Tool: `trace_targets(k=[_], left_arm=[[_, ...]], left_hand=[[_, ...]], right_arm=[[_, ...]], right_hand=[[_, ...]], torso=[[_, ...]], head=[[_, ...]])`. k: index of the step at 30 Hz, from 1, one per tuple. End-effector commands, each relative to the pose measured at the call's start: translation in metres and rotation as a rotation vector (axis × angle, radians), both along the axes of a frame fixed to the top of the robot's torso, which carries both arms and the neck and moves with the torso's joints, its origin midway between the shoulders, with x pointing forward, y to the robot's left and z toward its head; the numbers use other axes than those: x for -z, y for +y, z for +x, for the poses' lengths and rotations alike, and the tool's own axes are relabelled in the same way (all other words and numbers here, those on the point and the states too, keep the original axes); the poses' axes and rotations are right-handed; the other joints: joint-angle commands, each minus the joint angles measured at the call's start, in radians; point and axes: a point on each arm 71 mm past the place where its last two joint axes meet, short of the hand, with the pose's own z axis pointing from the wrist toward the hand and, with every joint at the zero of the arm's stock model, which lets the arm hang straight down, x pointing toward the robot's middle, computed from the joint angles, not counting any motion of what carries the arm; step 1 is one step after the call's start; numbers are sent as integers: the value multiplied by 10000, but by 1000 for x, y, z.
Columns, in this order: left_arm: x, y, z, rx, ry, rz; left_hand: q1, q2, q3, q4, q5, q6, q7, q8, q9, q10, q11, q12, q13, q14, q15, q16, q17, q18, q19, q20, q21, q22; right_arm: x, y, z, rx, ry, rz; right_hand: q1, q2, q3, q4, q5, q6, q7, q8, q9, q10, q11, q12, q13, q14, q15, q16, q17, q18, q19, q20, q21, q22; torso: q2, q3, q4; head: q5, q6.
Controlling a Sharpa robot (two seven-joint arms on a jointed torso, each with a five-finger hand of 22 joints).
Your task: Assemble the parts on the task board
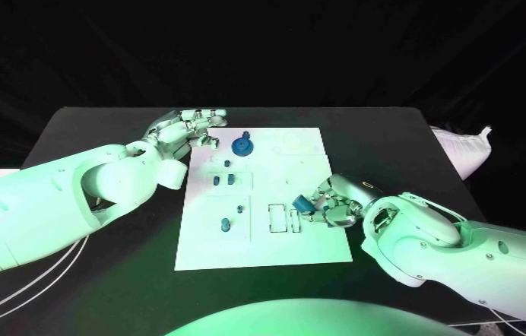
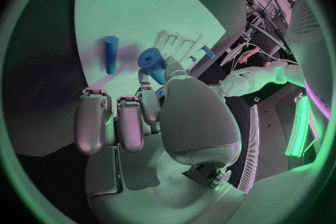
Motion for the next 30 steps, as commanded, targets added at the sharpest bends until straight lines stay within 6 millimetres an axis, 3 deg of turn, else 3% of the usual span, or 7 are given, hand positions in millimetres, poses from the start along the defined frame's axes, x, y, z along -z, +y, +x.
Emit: trace_targets(k=[1,12,15,17,30], left_arm=[[1,-3,-2,251,-23,-84],[2,-4,-2,279,-3,-95],[2,-4,-2,290,0,-99],[2,-5,-2,301,2,-103],[2,-6,-2,402,53,-114]], left_hand=[[30,60,-40,-26,-16,-78,-6,13,-10,-74,-22,64,7,-92,-12,-31,-18,182,28,8,-60,-10],[30,60,-40,-26,-16,-78,-6,13,-10,-74,-22,64,7,-92,-12,-31,-18,182,28,8,-60,-10],[30,60,-40,-26,-16,-78,-6,13,-10,-74,-22,64,7,-92,-12,-31,-18,182,28,8,-60,-10],[30,60,-40,-26,-16,-78,-6,13,-10,-74,-22,64,7,-92,-12,-31,-18,182,28,8,-60,-10],[57,82,-29,-43,-10,-76,-9,20,-7,-85,-25,80,7,-96,-14,-26,-25,185,31,8,-66,-14]], right_arm=[[-4,1,-1,677,278,1226],[-2,17,-4,243,1292,1484],[2,24,-5,-99,1856,1339],[4,28,-5,-307,2148,1251],[9,38,0,-729,2227,693]], right_hand=[[537,444,33,-42,100,46,-4,26,162,136,-68,-48,-8,719,-34,41,746,-200,25,-43,55,15],[239,329,35,197,359,51,25,-9,245,23,-40,-343,-204,702,-12,4,681,-201,15,-30,51,12],[-284,196,-214,471,1302,112,21,-7,326,-6,-33,-479,-271,694,1,-16,650,-198,2,-15,38,-3],[-553,199,-358,496,1645,185,-3,18,386,-5,-49,-524,-284,697,-11,-8,667,-200,9,-17,51,25],[-1039,350,-653,494,1735,363,-93,90,591,22,-121,-618,-286,708,-67,14,708,-205,23,-62,74,72]], torso=[[12,-6,8],[6,-23,18],[4,-20,9],[11,-18,15],[23,-13,13]], head=[[39,29],[171,-2],[196,-13],[185,2],[226,11]])
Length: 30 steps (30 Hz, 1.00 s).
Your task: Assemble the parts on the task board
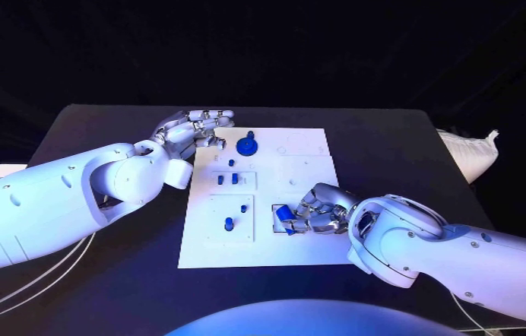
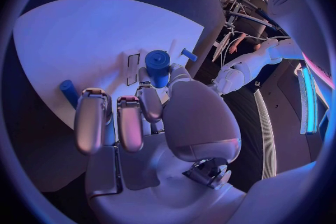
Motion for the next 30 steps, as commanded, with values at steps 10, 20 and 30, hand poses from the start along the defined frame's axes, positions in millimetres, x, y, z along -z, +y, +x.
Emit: trace_targets(k=[10,20,30], left_arm=[[0,-3,-2,288,20,-93],[1,-4,-3,397,78,-105],[1,-4,-3,453,60,-62]], left_hand=[[56,93,-27,-42,-10,-77,-6,21,-6,-59,9,20,7,-61,24,-23,-10,185,32,9,-31,-18],[170,199,84,-107,24,-94,-1,27,-7,-93,8,57,3,-72,12,-7,-20,192,40,0,-33,-18],[109,167,52,-89,15,-110,12,26,-8,-113,22,74,2,-74,26,2,-29,186,43,7,-37,-20]], right_arm=[[1,5,5,-305,-460,-574],[-4,5,6,-613,-1366,-1150],[-10,10,4,-1032,-2164,-1520]], right_hand=[[-1319,209,-865,-2,-2001,197,-197,12,293,-49,-104,-239,-81,693,-91,-31,630,-204,12,-93,16,-5],[-2193,298,-1536,25,-3542,195,-207,27,563,-143,-113,-605,-306,701,-96,-25,657,-213,26,-94,38,57],[92,594,-1050,-881,-3138,174,-240,60,966,-48,-154,-585,-230,709,-133,-8,690,-215,35,-141,52,96]], torso=[[14,5,-6],[7,16,-3],[12,13,-19]], head=[[46,-13],[39,-26],[68,-69]])
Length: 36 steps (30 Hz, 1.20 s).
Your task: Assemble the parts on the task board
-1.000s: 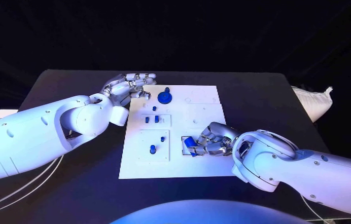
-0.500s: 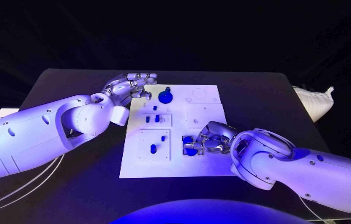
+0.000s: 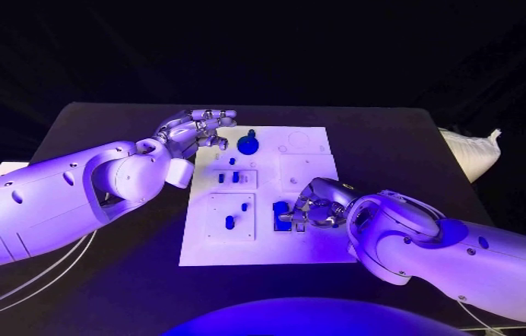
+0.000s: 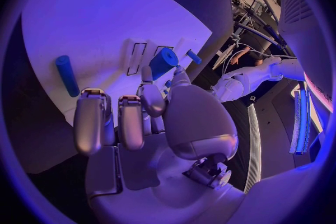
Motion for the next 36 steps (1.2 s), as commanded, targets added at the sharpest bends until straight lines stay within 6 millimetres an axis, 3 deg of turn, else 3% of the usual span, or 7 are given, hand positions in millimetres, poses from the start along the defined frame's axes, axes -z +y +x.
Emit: trace_targets(k=[1,4,8,27,31,36], left_arm=[[0,-3,-2,275,-36,-76],[0,-3,-2,290,-34,-78],[0,-3,-2,300,-31,-78],[0,-1,-2,267,-19,-52],[1,0,-1,257,-21,-48],[1,0,-1,240,-23,-40]], left_hand=[[-49,9,-26,-11,15,-74,-23,26,-8,-76,-16,26,2,-74,26,2,-11,185,43,7,-37,-11],[-49,9,-26,-11,15,-74,-23,26,-8,-76,-16,26,2,-74,26,2,-11,185,43,7,-37,-11],[-49,9,-26,-11,15,-74,-23,26,-8,-76,-16,26,2,-74,26,2,-11,185,43,7,-37,-11],[-60,14,-28,-8,17,-76,-23,29,-7,-84,-15,36,1,-77,29,4,-20,184,44,9,-40,-13],[-60,14,-28,-8,17,-76,-23,29,-7,-84,-15,36,1,-77,29,4,-20,184,44,9,-40,-13],[-60,14,-28,-8,17,-76,-23,29,-7,-84,-15,36,1,-77,29,4,-20,184,44,9,-40,-13]], right_arm=[[-4,4,0,-447,-865,-594],[-5,6,1,-617,-1167,-836],[-4,8,2,-768,-1338,-1057],[-4,7,3,-586,-1838,-913],[-10,-3,0,-158,-1875,-397],[-15,-24,-2,276,-1590,-369]], right_hand=[[814,168,272,-430,-423,10,-43,29,107,80,-64,43,74,710,-74,53,696,-64,7,-109,61,32],[1393,179,498,-821,-805,14,-67,36,182,94,-89,49,93,711,-93,59,708,-67,11,-122,65,43],[1561,137,564,-967,-894,15,-69,31,225,104,-91,51,104,713,-93,66,724,-72,16,-125,72,62],[1498,149,597,-968,-823,35,-59,18,290,124,-85,32,99,714,-89,72,736,-77,23,-125,81,84],[1314,111,562,-847,-664,-194,30,-169,261,107,-19,20,118,698,-49,29,665,-79,19,-102,74,78],[1328,216,686,-775,-319,-530,204,-591,50,-30,124,-308,-91,699,68,35,685,-87,24,-9,84,105]], torso=[[9,-8,-10],[-4,-22,11],[-2,-13,18],[-13,-4,-14],[-12,4,-22],[-28,-22,-33]], head=[[4,-18],[-11,-59],[-11,-74],[-16,-99],[-15,-63],[-63,-38]])
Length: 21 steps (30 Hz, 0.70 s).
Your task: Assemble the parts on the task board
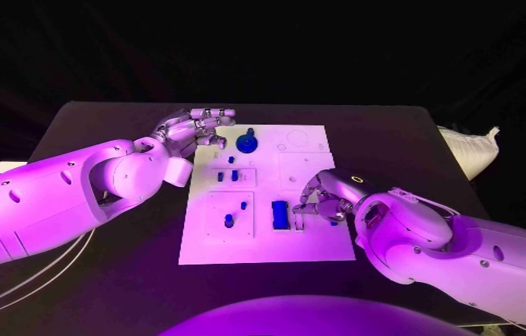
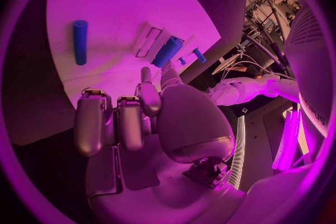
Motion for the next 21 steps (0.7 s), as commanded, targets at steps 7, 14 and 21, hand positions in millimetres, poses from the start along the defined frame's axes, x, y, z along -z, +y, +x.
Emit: trace_targets(k=[7,14,21], left_arm=[[0,-2,-2,168,-38,-87],[0,-1,-2,137,-43,-76],[0,-1,-2,159,-43,-85]], left_hand=[[-60,14,-27,-8,17,-77,-22,29,-7,-84,-15,37,1,-43,-4,4,-9,184,44,9,-40,-14],[-49,18,-21,-19,20,-74,-26,34,-6,-86,-19,47,2,-46,-5,5,-15,185,44,9,-42,-15],[-49,18,-21,-19,20,-74,-26,34,-6,-86,-19,47,2,-46,-5,5,-15,185,44,9,-42,-15]], right_arm=[[-3,-40,1,655,276,-538],[4,-62,4,860,462,-1457],[18,-64,4,844,831,-1857]], right_hand=[[63,92,165,27,331,-6,55,-264,-197,-37,134,-141,-97,730,124,-9,684,-87,9,95,50,30],[-43,-36,139,123,476,215,21,-322,-278,-30,112,-228,-138,727,116,-15,683,-84,8,107,53,41],[-235,-118,90,304,457,321,16,-404,-350,-36,109,-334,-193,717,114,-40,648,-81,-2,107,40,27]], torso=[[-16,-41,-75],[-24,-49,-111],[-8,-35,-96]], head=[[-60,27],[-201,79],[-288,79]])
